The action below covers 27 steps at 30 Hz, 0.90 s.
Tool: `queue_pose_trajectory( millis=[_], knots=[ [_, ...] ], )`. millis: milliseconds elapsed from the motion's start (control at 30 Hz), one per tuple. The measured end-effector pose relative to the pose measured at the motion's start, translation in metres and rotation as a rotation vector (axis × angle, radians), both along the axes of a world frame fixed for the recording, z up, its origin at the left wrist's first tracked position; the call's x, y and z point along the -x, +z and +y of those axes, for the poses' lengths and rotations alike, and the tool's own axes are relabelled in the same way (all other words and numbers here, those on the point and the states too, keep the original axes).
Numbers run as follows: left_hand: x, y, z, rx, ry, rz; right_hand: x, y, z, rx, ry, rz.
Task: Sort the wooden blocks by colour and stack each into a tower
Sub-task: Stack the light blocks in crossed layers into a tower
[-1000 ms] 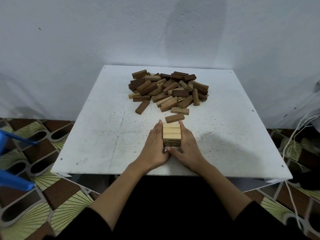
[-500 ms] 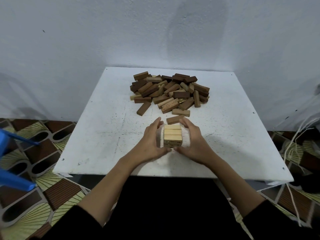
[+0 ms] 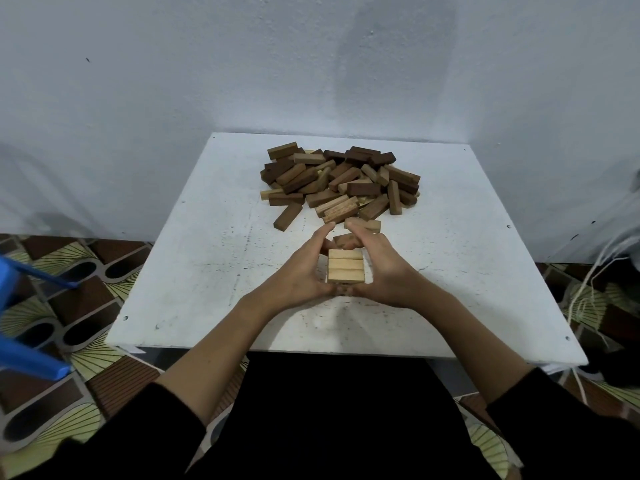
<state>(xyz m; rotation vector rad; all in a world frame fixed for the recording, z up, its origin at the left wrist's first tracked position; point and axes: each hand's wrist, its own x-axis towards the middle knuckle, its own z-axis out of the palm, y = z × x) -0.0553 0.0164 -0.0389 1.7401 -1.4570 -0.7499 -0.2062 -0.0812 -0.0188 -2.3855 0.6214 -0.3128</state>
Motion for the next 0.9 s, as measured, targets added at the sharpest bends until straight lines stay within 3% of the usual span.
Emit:
queue_pose_trajectory(
  millis=[233,900],
  knots=[
    [0.0013,0.0021,0.0002,0.002,-0.007,0.010,-0.0026,-0.0026,-0.0018,0.081,0.016,0.037],
    [0.0017,0.0056,0.0005,-0.012,-0.015,0.013,0.0001,-0.0072,-0.0021,0.064,-0.008,0.036]
  ],
)
